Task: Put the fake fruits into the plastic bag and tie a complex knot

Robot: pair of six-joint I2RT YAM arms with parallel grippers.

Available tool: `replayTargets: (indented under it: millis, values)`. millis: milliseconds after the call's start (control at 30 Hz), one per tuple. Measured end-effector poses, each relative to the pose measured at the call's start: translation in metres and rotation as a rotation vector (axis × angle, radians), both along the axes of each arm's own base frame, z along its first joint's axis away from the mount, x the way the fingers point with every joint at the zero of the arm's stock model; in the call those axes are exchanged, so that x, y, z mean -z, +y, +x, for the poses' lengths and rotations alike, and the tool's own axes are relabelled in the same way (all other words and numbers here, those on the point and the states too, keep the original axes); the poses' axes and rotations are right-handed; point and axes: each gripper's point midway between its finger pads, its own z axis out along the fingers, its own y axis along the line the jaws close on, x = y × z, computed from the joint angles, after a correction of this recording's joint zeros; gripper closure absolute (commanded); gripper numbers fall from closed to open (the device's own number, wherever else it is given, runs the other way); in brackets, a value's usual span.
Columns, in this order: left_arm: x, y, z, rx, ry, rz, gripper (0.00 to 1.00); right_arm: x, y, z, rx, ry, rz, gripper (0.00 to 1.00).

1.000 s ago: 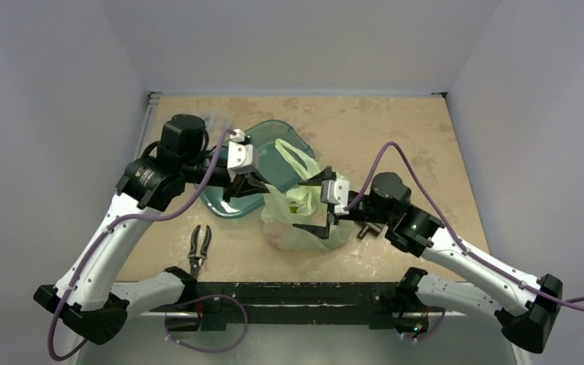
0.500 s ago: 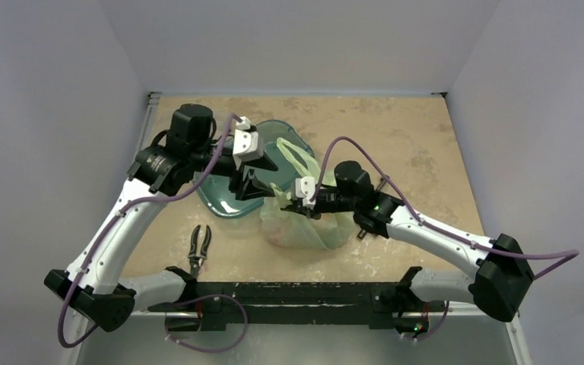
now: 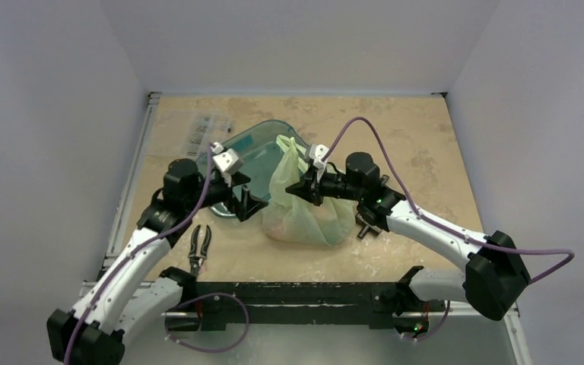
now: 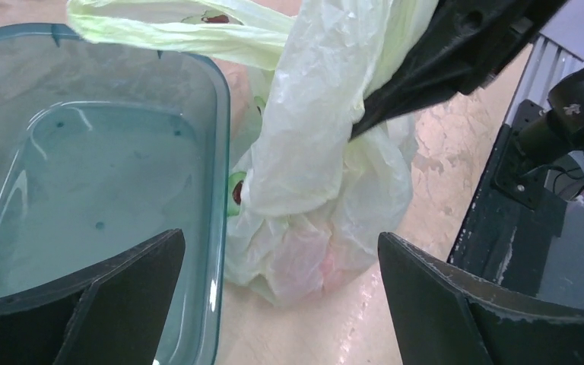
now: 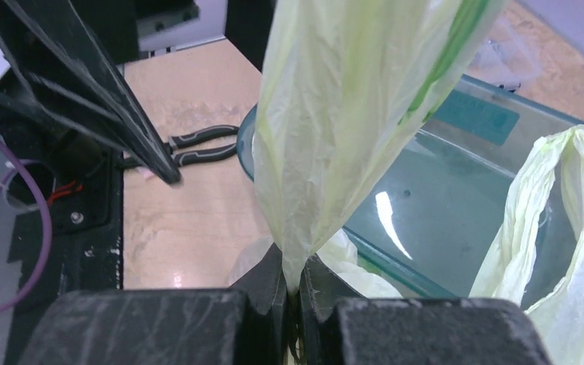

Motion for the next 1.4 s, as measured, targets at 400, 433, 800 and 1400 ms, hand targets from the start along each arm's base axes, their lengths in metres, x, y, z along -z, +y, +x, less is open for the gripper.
replayTargets:
  millis: [400,433,800,1400]
  values:
    - [0.015,-0.083,0.028,0.068,0.007,-0.053,0.01,-0.002,-0.002,0.023,0.218,0.226,0.110,1.00]
    - [0.016,-0.088,0.029,0.066,0.017,-0.059,0.03,-0.002,-0.002,0.024,0.230,0.239,0.116,1.00]
    - [0.032,-0.103,0.045,0.002,0.095,-0.048,0.91,-0.005,-0.006,0.033,0.347,0.354,0.184,0.41]
    - [0.018,-0.091,0.025,0.131,0.005,-0.050,1.00,-0.056,-0.133,0.095,0.424,0.156,-0.007,0.01]
